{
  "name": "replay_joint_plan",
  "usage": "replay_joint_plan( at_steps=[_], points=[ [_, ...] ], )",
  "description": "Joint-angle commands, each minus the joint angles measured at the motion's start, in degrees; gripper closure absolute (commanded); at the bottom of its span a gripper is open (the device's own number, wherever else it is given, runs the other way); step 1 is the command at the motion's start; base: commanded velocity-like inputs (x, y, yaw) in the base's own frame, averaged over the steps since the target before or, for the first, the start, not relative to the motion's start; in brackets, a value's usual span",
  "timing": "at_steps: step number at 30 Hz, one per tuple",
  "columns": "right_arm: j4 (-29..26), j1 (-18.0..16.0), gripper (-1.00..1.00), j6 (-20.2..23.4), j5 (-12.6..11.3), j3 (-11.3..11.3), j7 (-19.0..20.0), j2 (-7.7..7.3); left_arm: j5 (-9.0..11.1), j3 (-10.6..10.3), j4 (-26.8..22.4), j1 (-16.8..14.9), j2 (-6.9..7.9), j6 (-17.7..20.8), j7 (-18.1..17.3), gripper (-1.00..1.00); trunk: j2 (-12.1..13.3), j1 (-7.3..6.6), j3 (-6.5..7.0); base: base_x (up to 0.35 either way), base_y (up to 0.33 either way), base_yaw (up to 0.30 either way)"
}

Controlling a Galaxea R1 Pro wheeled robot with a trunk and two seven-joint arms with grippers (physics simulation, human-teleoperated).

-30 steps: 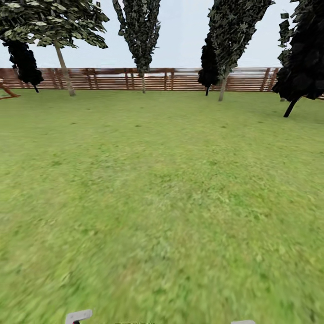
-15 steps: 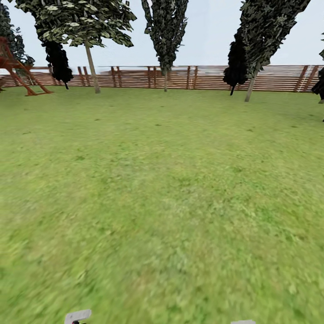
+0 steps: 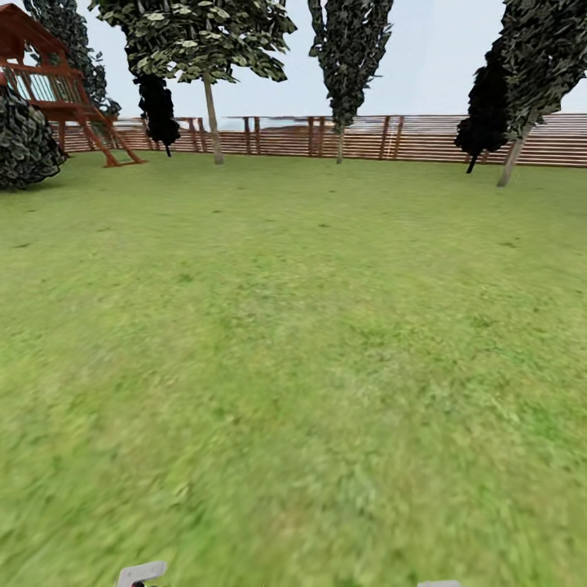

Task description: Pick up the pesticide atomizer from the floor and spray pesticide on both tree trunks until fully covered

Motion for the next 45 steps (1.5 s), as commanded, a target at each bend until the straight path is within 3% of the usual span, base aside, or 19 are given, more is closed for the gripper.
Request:
replay_joint_plan(
  at_steps=[1, 29, 45],
  points=[
    [0.04, -0.02, -1.0, -0.08, 0.61, -0.19, -0.36, 0.0, -0.49, 0.5, 0.08, -0.06, -0.01, -0.21, -0.19, 1.0, -0.02, -0.01, -0.08, 0.037, 0.0, 0.282],
    [0.04, -0.02, -1.0, -0.03, 0.61, -0.19, -0.26, 0.0, -0.4, 0.5, 0.0, -0.06, -0.19, -0.21, -0.12, 1.0, -0.02, -0.01, -1.07, 0.298, 0.088, 0.279],
    [0.15, -0.02, -1.0, 0.1, 0.63, -0.25, 0.15, -0.03, -0.4, 0.5, 0.0, -0.06, -0.16, -0.21, -0.11, 1.0, -0.02, -0.01, -1.11, 0.334, 0.016, 0.012]
  ],
)
